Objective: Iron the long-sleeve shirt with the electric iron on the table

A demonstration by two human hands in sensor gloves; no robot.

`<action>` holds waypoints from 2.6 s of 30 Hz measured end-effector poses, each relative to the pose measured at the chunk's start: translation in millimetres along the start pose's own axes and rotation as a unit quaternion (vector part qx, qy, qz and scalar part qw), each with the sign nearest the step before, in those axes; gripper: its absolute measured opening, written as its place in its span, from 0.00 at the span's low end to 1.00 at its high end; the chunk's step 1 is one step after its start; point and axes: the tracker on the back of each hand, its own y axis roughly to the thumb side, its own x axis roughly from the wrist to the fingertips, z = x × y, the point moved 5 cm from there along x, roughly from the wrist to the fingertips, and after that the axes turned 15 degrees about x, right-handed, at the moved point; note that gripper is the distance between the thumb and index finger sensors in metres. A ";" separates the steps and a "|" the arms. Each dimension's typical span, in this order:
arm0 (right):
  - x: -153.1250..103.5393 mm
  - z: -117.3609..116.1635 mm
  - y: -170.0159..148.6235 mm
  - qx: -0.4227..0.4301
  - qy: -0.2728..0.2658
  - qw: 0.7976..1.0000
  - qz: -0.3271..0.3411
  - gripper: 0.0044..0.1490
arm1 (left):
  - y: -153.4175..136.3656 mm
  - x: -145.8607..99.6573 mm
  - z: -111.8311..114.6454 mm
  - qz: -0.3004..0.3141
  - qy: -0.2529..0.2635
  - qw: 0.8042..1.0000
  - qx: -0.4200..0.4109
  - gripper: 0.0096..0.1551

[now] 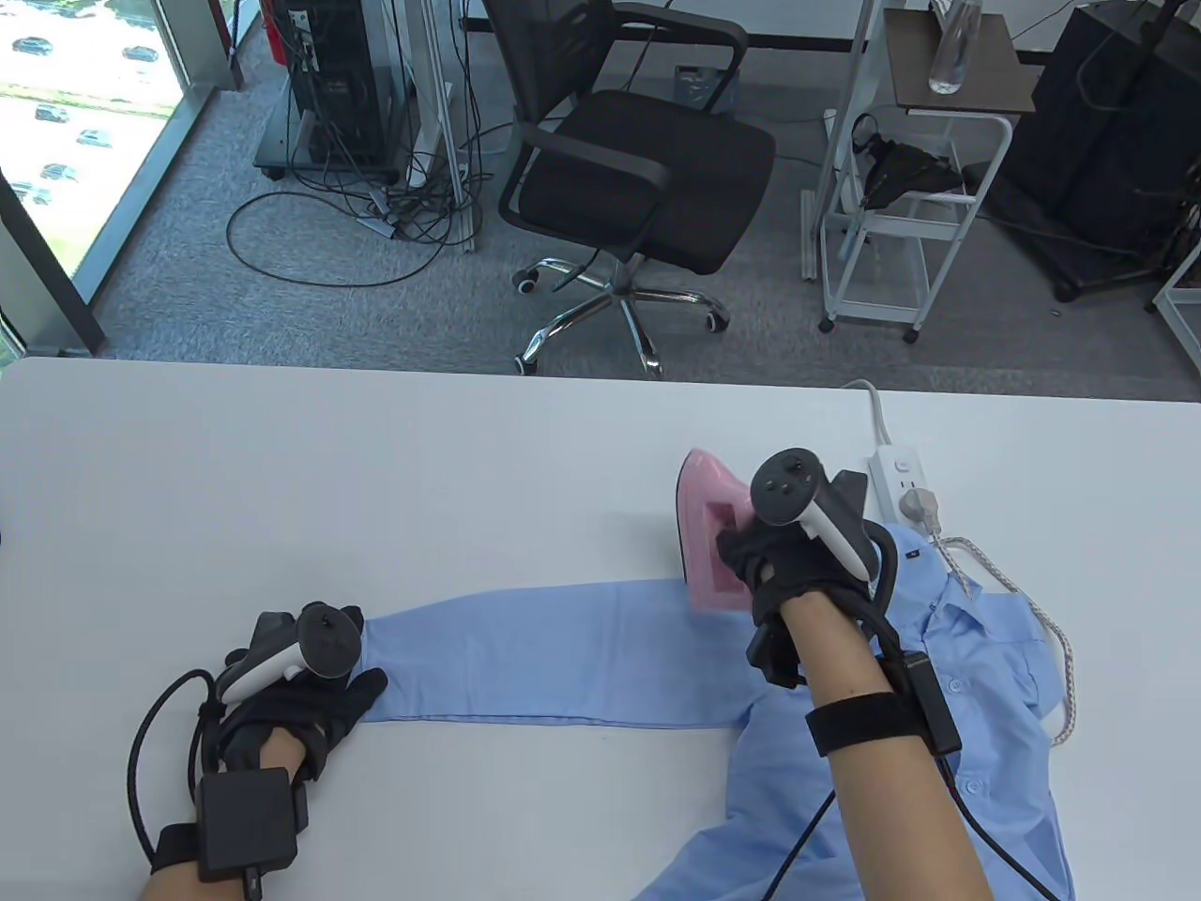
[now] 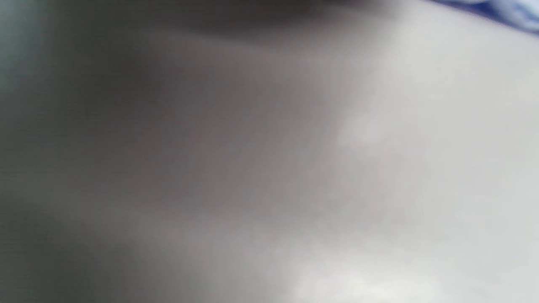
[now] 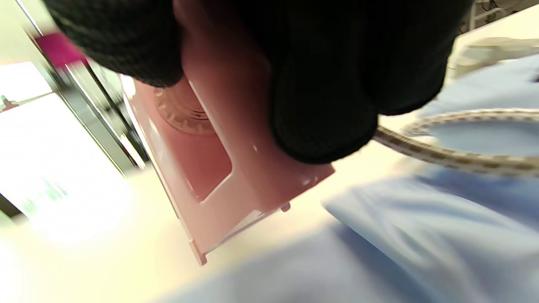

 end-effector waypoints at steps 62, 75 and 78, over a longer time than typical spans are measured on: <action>116.7 41.9 -174.5 -0.203 -0.015 0.973 -0.110 0.42 | -165.8 -70.6 -8.6 -0.380 0.066 0.920 0.073 0.47; 132.1 30.0 -189.0 -0.192 0.006 0.970 -0.151 0.41 | -69.1 -32.6 -33.8 -0.226 0.107 0.964 0.085 0.50; 135.5 30.2 -191.0 -0.150 0.032 0.972 -0.177 0.43 | -70.1 -29.5 -31.1 -0.225 0.099 0.966 0.084 0.50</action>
